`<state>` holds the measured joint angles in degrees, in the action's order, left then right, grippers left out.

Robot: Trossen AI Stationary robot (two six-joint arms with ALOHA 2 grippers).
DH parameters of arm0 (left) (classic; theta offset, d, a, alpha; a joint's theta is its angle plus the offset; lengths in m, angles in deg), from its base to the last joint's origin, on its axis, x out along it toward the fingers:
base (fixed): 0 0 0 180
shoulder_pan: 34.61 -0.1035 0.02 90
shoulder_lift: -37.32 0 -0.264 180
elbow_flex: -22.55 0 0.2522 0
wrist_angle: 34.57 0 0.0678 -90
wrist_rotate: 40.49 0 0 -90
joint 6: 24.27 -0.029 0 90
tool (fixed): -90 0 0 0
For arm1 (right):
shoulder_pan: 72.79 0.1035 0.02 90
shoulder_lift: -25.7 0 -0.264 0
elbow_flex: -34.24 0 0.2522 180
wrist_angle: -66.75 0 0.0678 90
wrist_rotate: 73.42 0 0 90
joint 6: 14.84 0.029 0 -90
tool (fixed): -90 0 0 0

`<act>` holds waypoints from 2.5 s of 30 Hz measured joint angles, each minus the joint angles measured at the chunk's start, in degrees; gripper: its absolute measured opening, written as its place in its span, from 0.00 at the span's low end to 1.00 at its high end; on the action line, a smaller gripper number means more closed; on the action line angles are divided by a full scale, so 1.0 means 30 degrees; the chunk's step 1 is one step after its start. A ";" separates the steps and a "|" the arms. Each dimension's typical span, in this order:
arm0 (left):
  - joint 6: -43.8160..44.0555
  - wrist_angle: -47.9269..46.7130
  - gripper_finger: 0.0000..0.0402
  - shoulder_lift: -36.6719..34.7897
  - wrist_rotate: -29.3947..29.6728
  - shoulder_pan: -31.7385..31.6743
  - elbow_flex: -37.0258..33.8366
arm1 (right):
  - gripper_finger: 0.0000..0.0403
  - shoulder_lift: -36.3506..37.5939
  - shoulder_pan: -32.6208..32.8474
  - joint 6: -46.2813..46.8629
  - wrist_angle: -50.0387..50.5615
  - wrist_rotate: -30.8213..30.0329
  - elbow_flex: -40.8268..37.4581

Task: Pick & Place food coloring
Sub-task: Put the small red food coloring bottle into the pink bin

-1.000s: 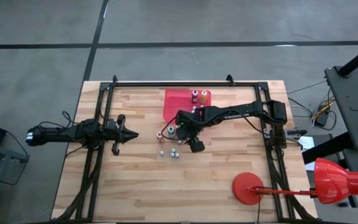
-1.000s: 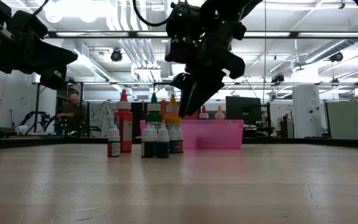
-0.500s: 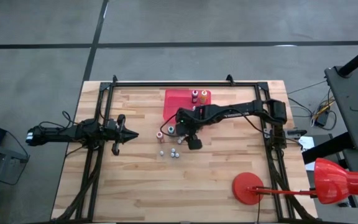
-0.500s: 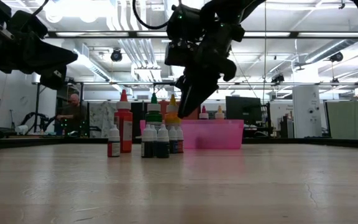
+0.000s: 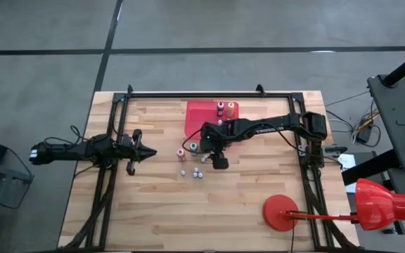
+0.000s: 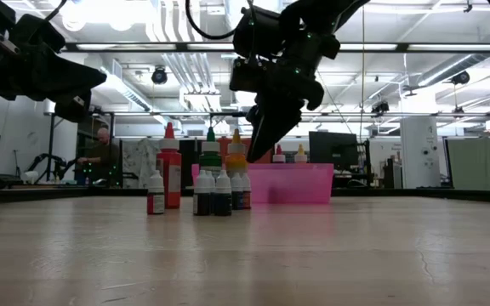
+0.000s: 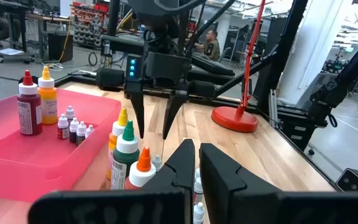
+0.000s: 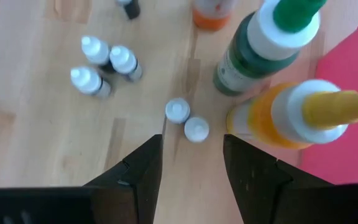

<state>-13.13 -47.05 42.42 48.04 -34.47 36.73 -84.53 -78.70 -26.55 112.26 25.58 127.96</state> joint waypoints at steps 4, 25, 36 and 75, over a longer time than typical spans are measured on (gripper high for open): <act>-0.0004 0.0000 0.00 -0.0005 0.0002 0.0002 -0.0002 | 0.40 0.0691 0.0000 0.0854 -0.1732 0.0006 -0.1138; 0.0000 0.0000 0.00 -0.0007 -0.0002 0.0002 0.0002 | 0.40 0.0461 0.0000 0.0287 -0.2402 0.0006 -0.1807; -0.0007 0.0000 0.00 -0.0002 0.0004 0.0004 -0.0004 | 0.37 0.0449 0.0160 -0.0218 -0.2420 0.0006 -0.1800; -0.0004 0.0000 0.00 -0.0003 0.0003 0.0006 -0.0006 | 0.42 0.0493 0.0056 1.3629 0.0208 -0.0563 -0.0562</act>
<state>-13.15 -47.05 42.41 48.05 -34.45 36.72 -83.05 -78.54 14.34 112.89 23.89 126.28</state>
